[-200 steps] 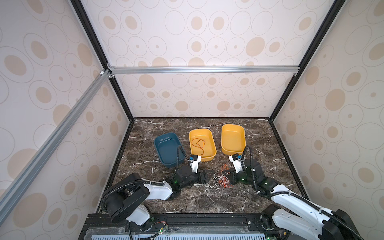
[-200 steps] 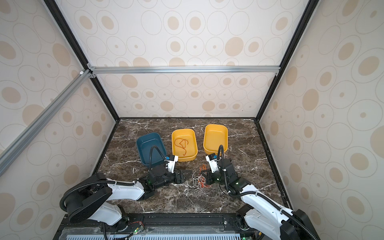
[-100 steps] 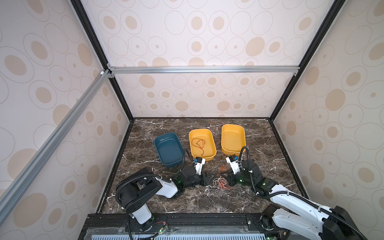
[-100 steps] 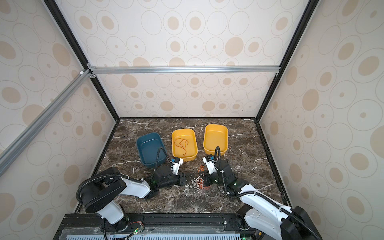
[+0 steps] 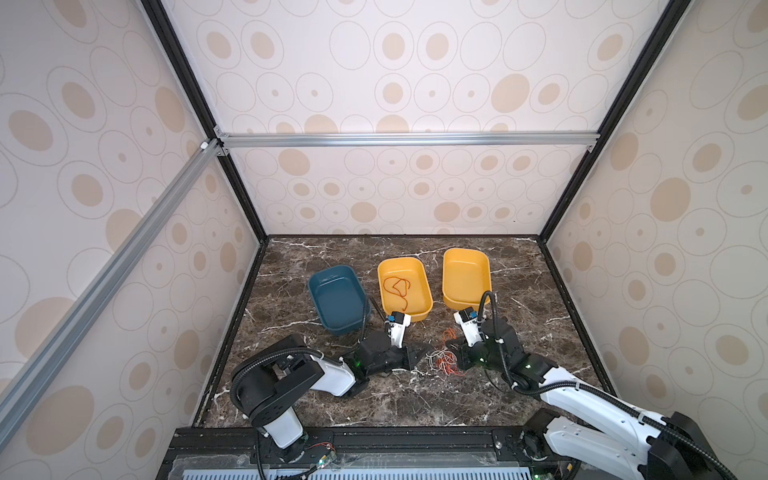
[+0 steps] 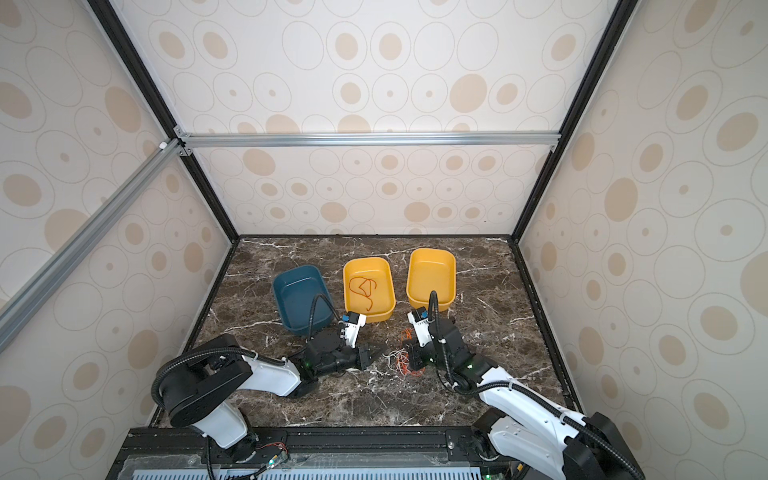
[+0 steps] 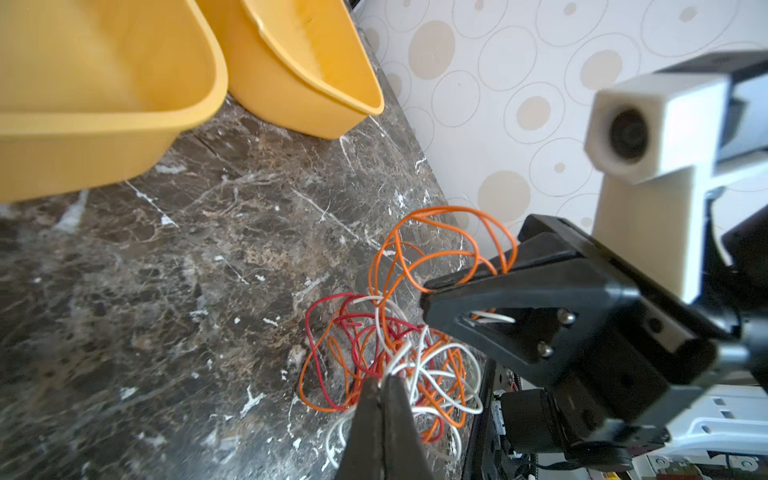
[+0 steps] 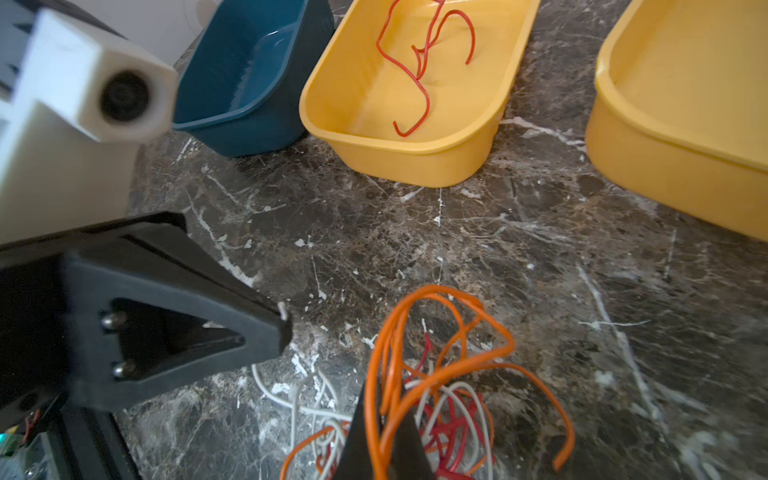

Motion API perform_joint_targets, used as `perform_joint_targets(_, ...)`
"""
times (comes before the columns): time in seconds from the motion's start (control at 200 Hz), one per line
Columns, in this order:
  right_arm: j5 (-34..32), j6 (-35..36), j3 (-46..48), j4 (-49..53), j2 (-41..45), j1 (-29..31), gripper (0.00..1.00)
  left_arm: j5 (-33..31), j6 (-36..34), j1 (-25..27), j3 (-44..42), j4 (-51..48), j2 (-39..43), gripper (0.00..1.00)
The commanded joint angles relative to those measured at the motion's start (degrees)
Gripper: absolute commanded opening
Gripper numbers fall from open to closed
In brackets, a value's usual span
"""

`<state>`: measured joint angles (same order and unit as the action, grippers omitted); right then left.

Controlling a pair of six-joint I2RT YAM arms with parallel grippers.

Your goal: Untangle the cables

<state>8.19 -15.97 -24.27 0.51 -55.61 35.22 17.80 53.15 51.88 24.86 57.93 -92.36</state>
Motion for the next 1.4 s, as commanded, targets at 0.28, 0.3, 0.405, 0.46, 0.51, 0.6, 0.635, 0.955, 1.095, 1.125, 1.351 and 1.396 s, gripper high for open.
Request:
perform_joint_targets(0.28, -1.46, -1.35, -0.06, 1.32, 0.44, 0.29, 0.49, -4.18, -2.01, -0.29, 0.36, -5.34, 7.0, 0.0)
perform_joint_targets(0.3, -0.88, -1.4, 0.25, 0.92, 0.85, 0.29, 0.51, -4.48, -2.05, -0.29, 0.44, -5.81, 7.29, 0.0)
perform_joint_targets(0.405, 3.18, -1.37, 2.69, -2.38, 2.3, 0.29, 0.61, -5.63, -2.51, -0.35, 0.84, -7.41, 8.58, 0.0)
perform_joint_targets(0.46, 4.75, -1.7, 3.49, -3.55, 2.28, 0.31, 0.64, -5.73, -2.91, -0.47, 1.37, -8.49, 8.85, 0.0)
perform_joint_targets(0.51, 6.11, -2.16, 3.79, -4.25, 1.85, 0.29, 0.65, -5.81, -3.15, -0.5, 1.81, -9.2, 9.03, 0.0)
perform_joint_targets(0.6, 8.09, -3.31, 3.96, -6.08, 0.4, 0.42, 0.65, -5.92, -3.01, -0.46, 1.86, -9.16, 9.34, 0.0)
perform_joint_targets(0.635, 8.19, -3.69, 3.96, -6.75, -0.65, 0.46, 0.65, -5.96, -3.03, -0.51, 1.81, -9.07, 9.43, 0.0)
perform_joint_targets(0.955, 4.49, -4.51, 2.43, -5.65, -9.62, 2.58, 0.57, -10.12, -3.88, -0.55, 1.88, -12.37, 13.89, 0.0)
perform_joint_targets(1.095, -3.89, -5.09, 2.34, -2.24, -9.4, 2.76, 0.42, -12.62, -4.31, -1.02, 1.68, -14.47, 17.37, 0.0)
perform_joint_targets(1.125, -5.76, -5.33, 2.17, -1.37, -9.27, 2.71, 0.36, -12.98, -4.57, -1.11, 1.68, -15.04, 18.17, 0.0)
perform_joint_targets(1.351, -15.43, -8.85, 1.26, 2.75, -8.21, 2.7, 0.19, -16.2, -6.5, -2.68, 0.9, -21.24, 25.16, 0.0)
perform_joint_targets(1.396, -17.12, -9.79, 0.83, 4.11, -8.02, 2.69, 0.19, -17.01, -6.83, -3.3, 0.59, -22.72, 26.96, 0.0)
